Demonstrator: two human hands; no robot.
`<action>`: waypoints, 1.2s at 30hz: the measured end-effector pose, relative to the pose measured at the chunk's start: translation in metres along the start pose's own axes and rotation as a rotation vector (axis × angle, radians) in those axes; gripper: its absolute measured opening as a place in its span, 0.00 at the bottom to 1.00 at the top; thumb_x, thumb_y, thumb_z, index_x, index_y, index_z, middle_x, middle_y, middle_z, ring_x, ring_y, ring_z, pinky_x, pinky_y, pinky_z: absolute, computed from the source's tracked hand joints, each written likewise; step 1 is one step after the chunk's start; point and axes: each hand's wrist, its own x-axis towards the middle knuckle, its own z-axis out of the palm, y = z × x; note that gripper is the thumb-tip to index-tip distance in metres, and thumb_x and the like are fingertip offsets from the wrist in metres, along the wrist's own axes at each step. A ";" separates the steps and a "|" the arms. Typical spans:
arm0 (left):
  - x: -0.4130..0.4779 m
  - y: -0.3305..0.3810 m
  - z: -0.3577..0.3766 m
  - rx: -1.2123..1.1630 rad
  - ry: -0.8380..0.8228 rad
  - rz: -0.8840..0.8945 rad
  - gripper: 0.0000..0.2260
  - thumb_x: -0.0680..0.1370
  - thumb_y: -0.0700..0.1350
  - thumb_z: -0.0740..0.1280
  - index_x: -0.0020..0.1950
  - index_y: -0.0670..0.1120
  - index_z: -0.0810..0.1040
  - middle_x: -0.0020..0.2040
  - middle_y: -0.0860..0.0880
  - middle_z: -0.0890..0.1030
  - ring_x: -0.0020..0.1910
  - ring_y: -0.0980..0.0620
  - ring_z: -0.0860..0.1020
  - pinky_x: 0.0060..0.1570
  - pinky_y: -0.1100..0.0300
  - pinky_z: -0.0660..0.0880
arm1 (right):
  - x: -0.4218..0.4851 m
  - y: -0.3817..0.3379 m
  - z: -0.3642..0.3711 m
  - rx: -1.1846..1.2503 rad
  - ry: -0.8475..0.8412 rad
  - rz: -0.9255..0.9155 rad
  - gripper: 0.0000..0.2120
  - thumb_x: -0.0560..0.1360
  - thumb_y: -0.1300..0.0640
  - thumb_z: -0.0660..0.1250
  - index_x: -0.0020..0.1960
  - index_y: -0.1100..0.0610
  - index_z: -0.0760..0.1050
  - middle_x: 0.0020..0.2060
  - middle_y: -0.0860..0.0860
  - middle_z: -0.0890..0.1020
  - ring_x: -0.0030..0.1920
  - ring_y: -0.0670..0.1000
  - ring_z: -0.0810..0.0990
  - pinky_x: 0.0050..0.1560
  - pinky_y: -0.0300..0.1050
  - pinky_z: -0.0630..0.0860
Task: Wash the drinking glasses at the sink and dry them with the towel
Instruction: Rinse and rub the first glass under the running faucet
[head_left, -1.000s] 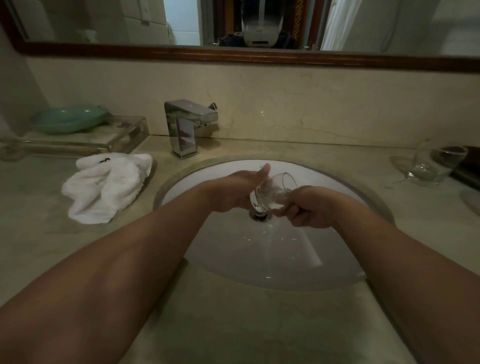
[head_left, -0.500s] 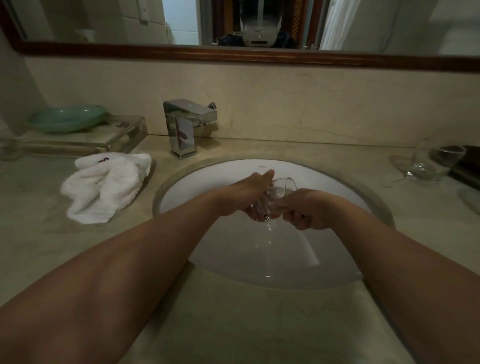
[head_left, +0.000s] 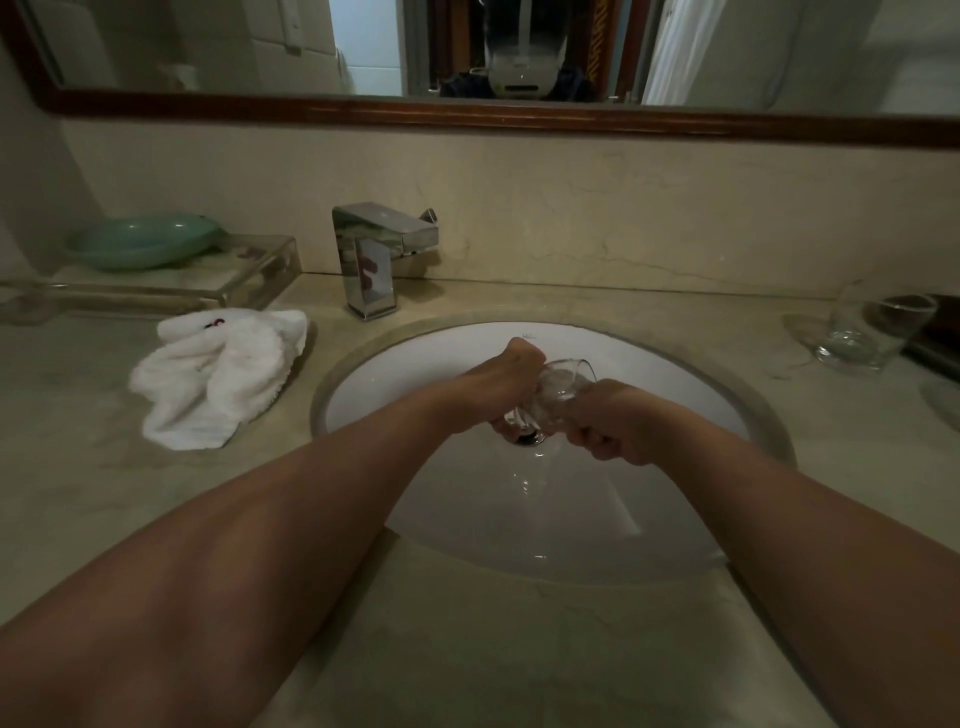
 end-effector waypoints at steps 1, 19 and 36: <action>0.001 -0.001 0.000 0.005 0.016 0.020 0.17 0.83 0.53 0.48 0.52 0.45 0.71 0.44 0.40 0.76 0.36 0.50 0.75 0.28 0.62 0.75 | 0.002 -0.001 0.000 0.009 0.006 0.000 0.08 0.79 0.52 0.66 0.46 0.55 0.75 0.31 0.52 0.72 0.26 0.46 0.60 0.25 0.37 0.55; 0.015 -0.001 -0.011 -0.031 0.295 -0.215 0.29 0.86 0.59 0.45 0.57 0.42 0.78 0.51 0.41 0.82 0.43 0.46 0.77 0.40 0.55 0.77 | -0.016 -0.012 0.000 0.244 -0.265 0.057 0.09 0.81 0.54 0.66 0.53 0.60 0.76 0.25 0.47 0.69 0.23 0.42 0.58 0.21 0.33 0.53; 0.012 -0.003 -0.006 -0.128 0.200 -0.299 0.29 0.86 0.62 0.43 0.43 0.44 0.72 0.30 0.46 0.72 0.27 0.51 0.67 0.30 0.62 0.64 | -0.013 -0.009 0.004 0.144 -0.105 -0.158 0.07 0.81 0.60 0.64 0.44 0.56 0.75 0.30 0.50 0.73 0.27 0.44 0.60 0.28 0.37 0.53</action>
